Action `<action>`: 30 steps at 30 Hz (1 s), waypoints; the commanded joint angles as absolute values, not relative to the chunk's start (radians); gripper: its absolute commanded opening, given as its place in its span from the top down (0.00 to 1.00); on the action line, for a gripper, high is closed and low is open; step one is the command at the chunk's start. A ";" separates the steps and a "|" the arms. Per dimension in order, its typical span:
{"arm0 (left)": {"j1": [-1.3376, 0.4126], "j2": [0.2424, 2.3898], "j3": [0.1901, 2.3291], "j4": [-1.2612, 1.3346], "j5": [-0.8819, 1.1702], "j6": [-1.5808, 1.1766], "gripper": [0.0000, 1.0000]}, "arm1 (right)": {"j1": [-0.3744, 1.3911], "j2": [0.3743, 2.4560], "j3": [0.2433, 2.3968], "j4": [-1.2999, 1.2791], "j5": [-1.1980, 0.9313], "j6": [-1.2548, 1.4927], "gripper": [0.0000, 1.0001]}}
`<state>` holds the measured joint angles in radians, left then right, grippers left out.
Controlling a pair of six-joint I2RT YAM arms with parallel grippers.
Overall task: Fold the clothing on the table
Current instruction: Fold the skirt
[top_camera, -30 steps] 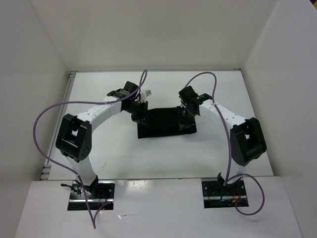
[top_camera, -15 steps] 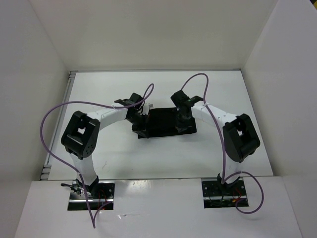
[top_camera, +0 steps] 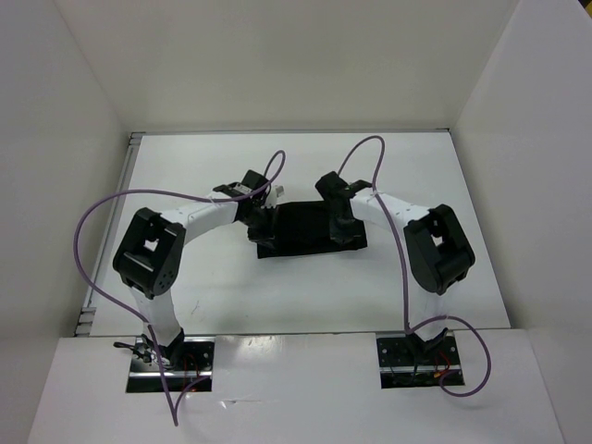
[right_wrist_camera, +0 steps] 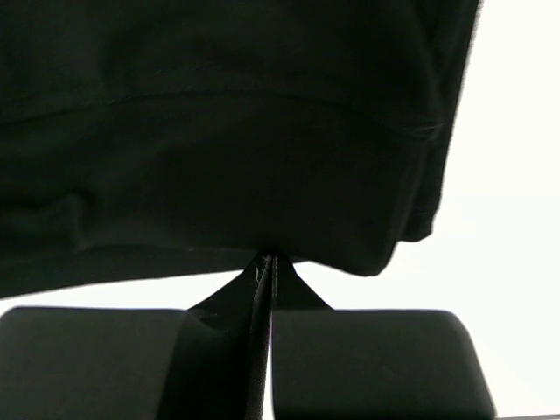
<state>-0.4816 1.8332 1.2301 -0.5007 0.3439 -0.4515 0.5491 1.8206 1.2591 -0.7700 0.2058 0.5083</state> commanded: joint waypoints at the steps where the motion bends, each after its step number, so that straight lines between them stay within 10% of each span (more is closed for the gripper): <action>1: -0.486 1.793 1.227 -0.482 0.298 -0.469 0.97 | 0.532 1.829 1.272 -0.744 0.310 0.534 1.00; 19: -0.486 1.836 1.140 -0.502 0.153 -0.449 0.97 | 0.472 1.839 1.210 -0.785 0.434 0.581 1.00; 30: -0.486 1.625 1.317 -0.666 0.350 -0.404 0.96 | 0.472 1.624 1.411 -0.937 0.108 0.502 0.91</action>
